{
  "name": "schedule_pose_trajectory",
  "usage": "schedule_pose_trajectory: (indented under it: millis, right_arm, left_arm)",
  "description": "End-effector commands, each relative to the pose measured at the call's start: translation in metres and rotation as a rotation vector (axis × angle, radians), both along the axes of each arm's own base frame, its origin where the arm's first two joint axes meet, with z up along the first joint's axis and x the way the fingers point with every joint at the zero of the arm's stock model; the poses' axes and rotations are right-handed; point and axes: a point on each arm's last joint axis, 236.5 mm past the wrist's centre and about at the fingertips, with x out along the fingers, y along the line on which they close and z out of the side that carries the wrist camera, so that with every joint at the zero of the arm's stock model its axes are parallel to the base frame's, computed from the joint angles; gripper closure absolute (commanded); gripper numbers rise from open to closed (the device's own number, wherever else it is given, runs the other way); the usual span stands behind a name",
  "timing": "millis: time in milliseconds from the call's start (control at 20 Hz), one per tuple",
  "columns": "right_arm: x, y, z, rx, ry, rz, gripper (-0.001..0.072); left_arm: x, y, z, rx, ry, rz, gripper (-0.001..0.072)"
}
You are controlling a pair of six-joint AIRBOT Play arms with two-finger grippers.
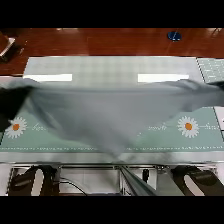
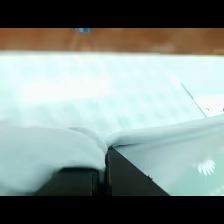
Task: Fold the shirts.
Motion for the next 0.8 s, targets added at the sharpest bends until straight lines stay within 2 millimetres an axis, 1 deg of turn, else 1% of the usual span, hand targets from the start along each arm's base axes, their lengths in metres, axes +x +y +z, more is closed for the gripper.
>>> schedule_pose_trajectory:
  millis: [0,50,100,200,250,300,400,450,500,550,600,650,700,750]
  right_arm:
    - [0.042,-0.019,-0.086,-0.032,0.121,-0.117,0.0689]
    - [0.057,-0.022,-0.105,-0.025,0.162,-0.137,0.0689]
    - [0.076,-0.027,-0.122,-0.011,0.203,-0.162,0.0689]
    - [0.120,-0.031,-0.146,0.064,0.240,-0.198,0.0688]
    - [0.139,-0.032,-0.158,0.116,0.276,-0.216,0.0687]
    - [0.155,-0.028,-0.173,0.177,0.329,-0.216,0.0686]
    - [0.179,-0.006,-0.197,0.301,0.417,-0.180,0.0686]
    - [0.190,0.006,-0.207,0.364,0.453,-0.170,0.0686]
    - [0.200,0.015,-0.216,0.431,0.482,-0.173,0.0684]
    - [0.209,0.020,-0.225,0.477,0.495,-0.186,0.0603]
    - [0.216,0.022,-0.232,0.508,0.502,-0.196,0.0365]
    - [0.216,0.023,-0.237,0.504,0.510,-0.174,0.0304]
    - [0.212,0.019,-0.239,0.496,0.524,-0.169,0.0304]
    - [0.206,0.010,-0.236,0.494,0.538,-0.169,0.0304]
  left_arm:
    - [0.003,-0.008,-0.102,-0.089,0.262,-0.035,0.0687]
    - [0.009,-0.006,-0.127,-0.115,0.313,-0.010,0.0687]
    - [0.019,-0.002,-0.152,-0.138,0.357,0.027,0.0687]
    - [0.036,0.001,-0.192,-0.156,0.436,0.083,0.0687]
    - [0.044,-0.001,-0.208,-0.142,0.460,0.089,0.0687]
    - [0.052,-0.003,-0.223,-0.130,0.493,0.098,0.0687]
    - [0.066,-0.007,-0.252,-0.109,0.568,0.116,0.0683]
    - [0.073,-0.007,-0.266,-0.101,0.607,0.128,0.0627]
    - [0.078,-0.008,-0.276,-0.097,0.644,0.132,0.0483]
    - [0.085,-0.008,-0.283,-0.095,0.674,0.131,0.0388]
    - [0.090,-0.010,-0.286,-0.088,0.701,0.114,0.0388]
    - [0.095,-0.008,-0.286,-0.060,0.712,0.091,0.0388]
    - [0.102,-0.001,-0.280,-0.024,0.711,0.068,0.0387]
    - [0.107,0.012,-0.271,0.015,0.701,0.055,0.0388]
